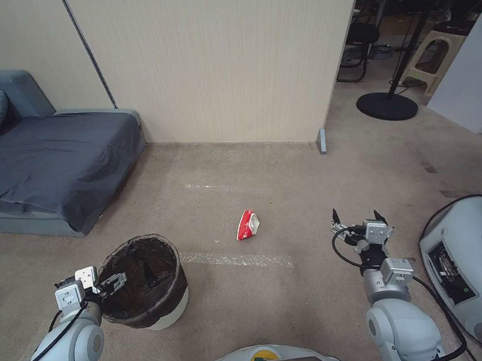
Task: Pick up the trash bin, then pick up the garbage from the floor and place it into the trash bin.
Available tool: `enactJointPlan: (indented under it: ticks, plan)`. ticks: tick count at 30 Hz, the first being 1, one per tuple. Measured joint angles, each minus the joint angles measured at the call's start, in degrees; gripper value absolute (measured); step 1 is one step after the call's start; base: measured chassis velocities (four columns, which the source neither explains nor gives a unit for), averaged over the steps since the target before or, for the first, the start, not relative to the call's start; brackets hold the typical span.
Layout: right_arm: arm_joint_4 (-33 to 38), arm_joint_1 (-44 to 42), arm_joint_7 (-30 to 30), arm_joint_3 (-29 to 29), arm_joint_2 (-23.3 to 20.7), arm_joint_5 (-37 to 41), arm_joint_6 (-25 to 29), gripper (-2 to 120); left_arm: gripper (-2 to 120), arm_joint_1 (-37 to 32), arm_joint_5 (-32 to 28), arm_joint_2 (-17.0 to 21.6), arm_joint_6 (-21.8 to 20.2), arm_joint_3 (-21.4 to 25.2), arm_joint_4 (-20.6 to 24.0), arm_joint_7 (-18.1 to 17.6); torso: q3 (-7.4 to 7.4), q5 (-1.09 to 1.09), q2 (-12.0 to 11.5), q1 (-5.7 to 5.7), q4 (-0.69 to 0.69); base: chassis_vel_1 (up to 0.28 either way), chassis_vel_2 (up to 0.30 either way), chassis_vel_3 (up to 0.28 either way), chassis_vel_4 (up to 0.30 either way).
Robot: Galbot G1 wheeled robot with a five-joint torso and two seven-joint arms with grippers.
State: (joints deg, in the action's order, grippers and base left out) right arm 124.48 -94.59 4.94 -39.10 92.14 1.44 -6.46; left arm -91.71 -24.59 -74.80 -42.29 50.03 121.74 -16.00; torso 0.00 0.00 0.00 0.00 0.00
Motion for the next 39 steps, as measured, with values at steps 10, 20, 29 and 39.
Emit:
enactJointPlan:
  ticks: [10, 20, 29, 39]
  plan:
    - [-0.3, -0.2, 0.7, 0.1, 0.0, -0.1, -0.1, 100, 100, -0.1, -0.1, -0.2, 0.1, -0.1, -1.7, 0.3, 0.0, 0.0, 0.0, 0.0, 0.0, 0.0, 0.0, 0.0, 0.0]
    - [-0.7, -0.3, 1.3, 0.5, 0.0, -0.5, -0.1, 100, 100, -0.3, -0.1, -0.3, 0.1, -0.6, -3.5, 0.6, 0.0, 0.0, 0.0, 0.0, 0.0, 0.0, 0.0, 0.0, 0.0]
    - [-0.5, -0.6, 1.3, 0.4, 0.0, -0.6, 0.0, 100, 96, -0.7, 0.0, -0.5, 0.1, -0.6, -4.6, 0.0, 0.0, 0.0, 0.0, 0.0, 0.0, 0.0, 0.0, 0.0, 0.0]
    - [-0.3, -1.3, 1.3, 0.6, 0.0, -0.8, 0.2, 100, 63, -0.8, 0.0, -0.6, 0.2, -0.7, -5.3, -0.2, 0.0, 0.01, 0.0, 0.0, 0.0, 0.0, 0.0, 0.0, 0.0]
